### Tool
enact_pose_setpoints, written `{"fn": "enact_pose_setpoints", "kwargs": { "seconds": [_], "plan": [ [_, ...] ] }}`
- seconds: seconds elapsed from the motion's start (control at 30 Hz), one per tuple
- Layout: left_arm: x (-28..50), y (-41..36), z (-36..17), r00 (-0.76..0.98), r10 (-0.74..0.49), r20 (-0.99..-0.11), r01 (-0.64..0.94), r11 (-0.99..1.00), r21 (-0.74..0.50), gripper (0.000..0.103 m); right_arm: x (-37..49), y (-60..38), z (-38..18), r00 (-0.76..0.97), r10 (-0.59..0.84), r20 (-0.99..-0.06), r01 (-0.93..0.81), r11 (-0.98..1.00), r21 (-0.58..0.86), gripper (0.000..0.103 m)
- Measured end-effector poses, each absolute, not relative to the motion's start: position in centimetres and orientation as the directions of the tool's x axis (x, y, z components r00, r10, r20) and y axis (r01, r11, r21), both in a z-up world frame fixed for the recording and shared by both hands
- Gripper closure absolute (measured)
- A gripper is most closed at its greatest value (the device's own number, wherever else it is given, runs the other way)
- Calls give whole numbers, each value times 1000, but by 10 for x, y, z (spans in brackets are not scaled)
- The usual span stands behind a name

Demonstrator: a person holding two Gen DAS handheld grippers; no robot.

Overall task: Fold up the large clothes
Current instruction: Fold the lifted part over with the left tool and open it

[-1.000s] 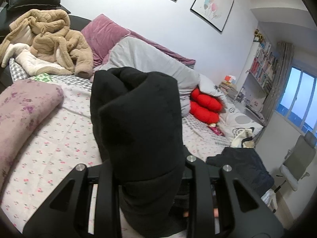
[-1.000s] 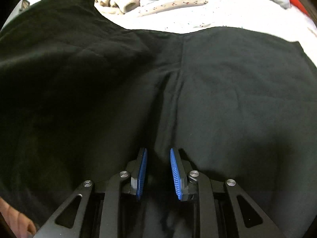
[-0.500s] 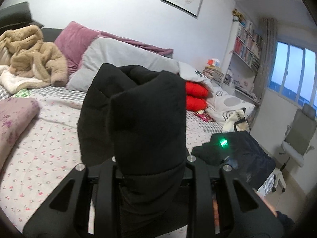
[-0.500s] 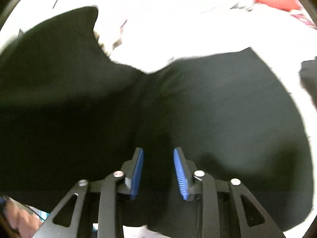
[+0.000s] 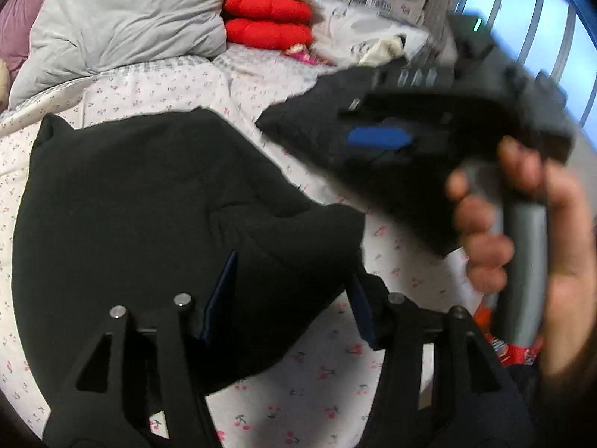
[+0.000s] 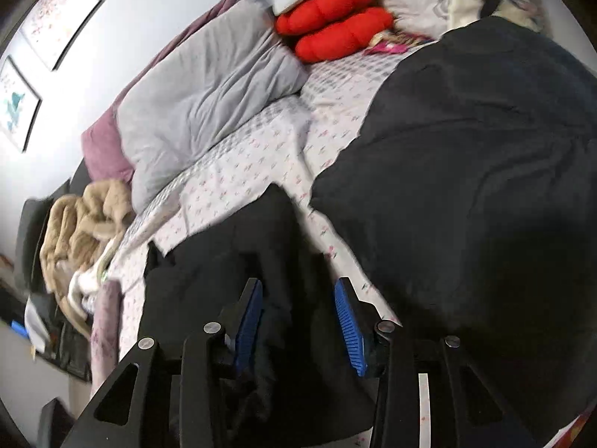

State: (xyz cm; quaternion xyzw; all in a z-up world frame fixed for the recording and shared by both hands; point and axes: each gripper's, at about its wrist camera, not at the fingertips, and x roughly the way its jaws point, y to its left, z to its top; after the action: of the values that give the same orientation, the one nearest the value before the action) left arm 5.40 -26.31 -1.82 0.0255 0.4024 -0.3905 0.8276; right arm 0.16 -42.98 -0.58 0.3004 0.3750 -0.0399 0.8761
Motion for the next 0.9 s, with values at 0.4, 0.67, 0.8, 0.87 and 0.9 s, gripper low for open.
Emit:
{"fn": "enact_pose_setpoints", "kwargs": {
  "seconds": [0.4, 0.67, 0.8, 0.87, 0.9],
  "plan": [
    [90, -114, 6, 415, -665, -621, 385, 746, -542, 30, 51, -346, -59, 460, 332, -823, 57, 914, 401, 43],
    [94, -97, -26, 416, -556, -720, 270, 831, -486, 33, 32, -333, -10, 617, 241, -749, 6, 950, 311, 85],
    [94, -110, -36, 403, -502, -765, 295, 863, -411, 33, 25, -354, -3, 634, 237, -736, 45, 939, 341, 85],
    [96, -118, -45, 397, -480, -782, 306, 873, -381, 33, 29, -370, -22, 598, 217, -772, 102, 934, 342, 85],
    [96, -122, -47, 398, -471, -787, 316, 876, -365, 33, 33, -374, -30, 584, 213, -783, 119, 932, 342, 85]
  ]
}}
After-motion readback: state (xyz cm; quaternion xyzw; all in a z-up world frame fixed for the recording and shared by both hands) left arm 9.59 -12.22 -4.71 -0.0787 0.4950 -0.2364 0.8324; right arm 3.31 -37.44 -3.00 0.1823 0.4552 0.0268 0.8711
